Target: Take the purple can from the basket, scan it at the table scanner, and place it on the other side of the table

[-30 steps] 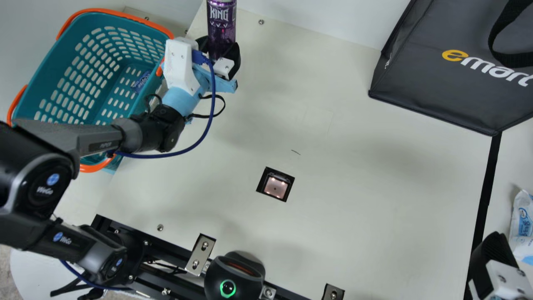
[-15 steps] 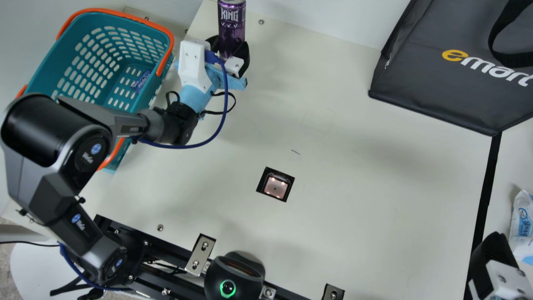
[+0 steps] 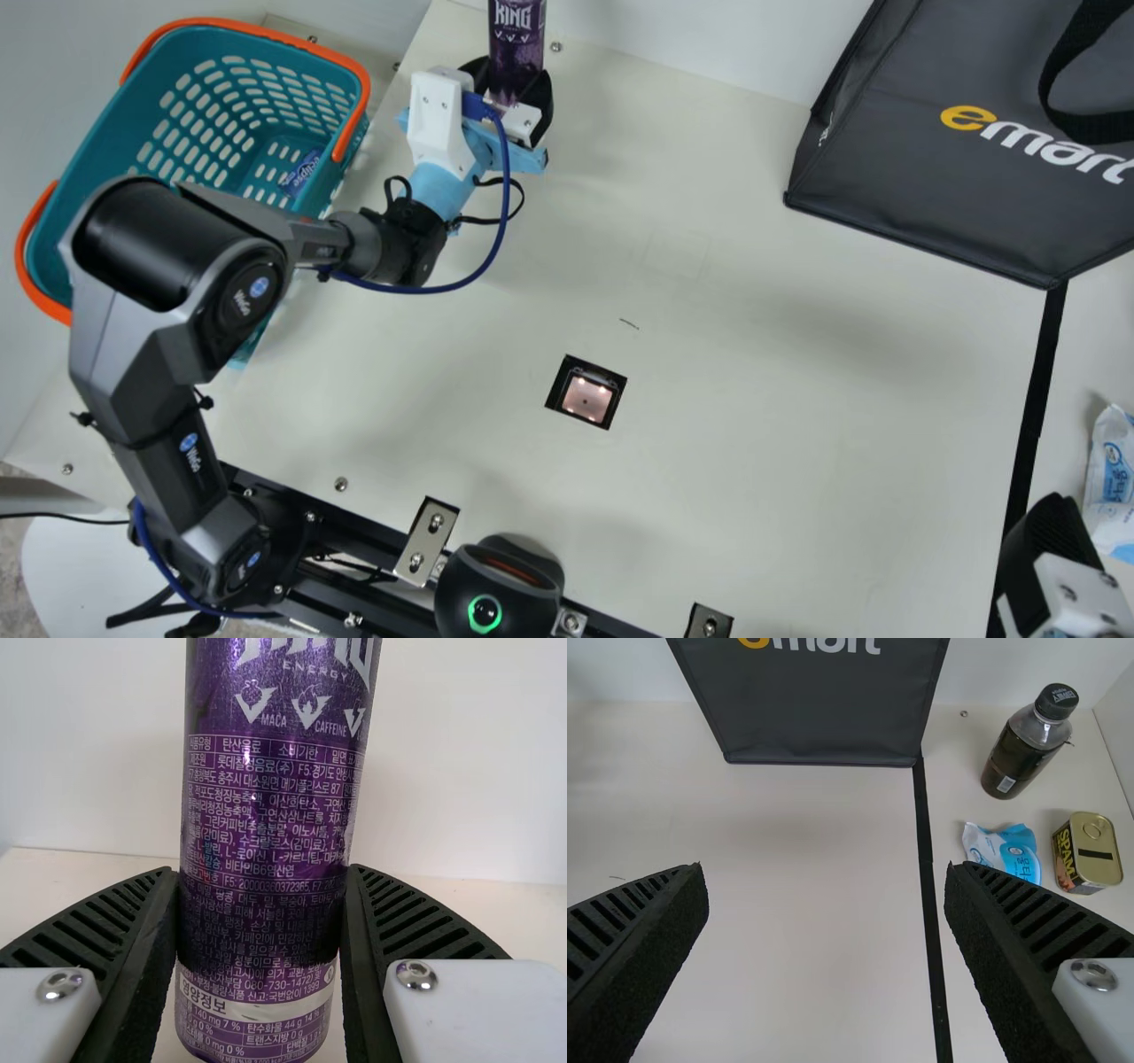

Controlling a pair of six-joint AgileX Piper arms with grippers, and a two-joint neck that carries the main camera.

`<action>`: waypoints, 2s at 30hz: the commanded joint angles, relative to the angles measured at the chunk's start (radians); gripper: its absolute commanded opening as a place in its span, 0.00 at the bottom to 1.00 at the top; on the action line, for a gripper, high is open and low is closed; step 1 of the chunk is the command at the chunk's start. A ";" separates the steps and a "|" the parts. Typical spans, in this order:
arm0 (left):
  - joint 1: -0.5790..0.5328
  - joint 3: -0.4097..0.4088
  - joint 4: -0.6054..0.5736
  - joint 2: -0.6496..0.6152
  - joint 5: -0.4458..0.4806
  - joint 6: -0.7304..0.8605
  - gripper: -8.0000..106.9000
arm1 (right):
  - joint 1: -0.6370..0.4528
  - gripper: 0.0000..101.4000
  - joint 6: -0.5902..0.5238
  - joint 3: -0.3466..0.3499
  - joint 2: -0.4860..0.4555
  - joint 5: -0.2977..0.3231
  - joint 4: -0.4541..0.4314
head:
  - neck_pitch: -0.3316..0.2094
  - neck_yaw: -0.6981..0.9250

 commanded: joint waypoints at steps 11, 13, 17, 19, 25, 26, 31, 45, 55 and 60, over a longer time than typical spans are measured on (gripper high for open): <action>-0.017 -0.020 -0.023 0.060 -0.061 0.001 0.00 | 0.000 0.94 0.000 0.000 0.000 0.000 0.000 | -0.026 0.002; -0.018 -0.021 -0.023 0.065 -0.064 0.001 0.03 | 0.000 0.94 0.000 0.000 0.000 0.000 0.000 | -0.026 0.002; -0.018 -0.023 -0.023 0.071 -0.067 0.000 0.15 | 0.000 0.94 0.000 0.000 0.000 0.000 0.000 | -0.026 0.002; -0.017 -0.023 -0.022 0.073 -0.067 -0.001 0.20 | 0.000 0.94 0.000 0.000 0.000 0.000 0.000 | -0.026 0.002; -0.013 -0.022 -0.019 0.078 -0.069 -0.002 0.38 | 0.000 0.94 0.000 0.000 0.000 0.001 0.000 | -0.026 0.002; -0.012 -0.022 -0.019 0.078 -0.069 -0.003 0.41 | 0.000 0.94 0.000 0.000 0.000 0.001 0.000 | -0.026 0.002; -0.009 -0.018 -0.018 0.078 -0.073 -0.004 0.55 | 0.000 0.94 0.000 0.000 0.000 0.001 0.000 | -0.026 0.002; 0.001 -0.009 -0.013 0.074 -0.081 -0.001 0.85 | 0.000 0.94 0.000 0.000 0.000 0.001 0.000 | -0.026 0.002; 0.008 -0.006 -0.005 0.066 -0.083 0.000 0.85 | 0.000 0.94 0.000 0.000 0.000 0.001 0.000 | -0.026 0.002; 0.010 -0.003 0.001 0.060 -0.084 0.000 0.85 | 0.000 0.94 0.000 0.000 0.000 0.001 0.000 | -0.026 0.002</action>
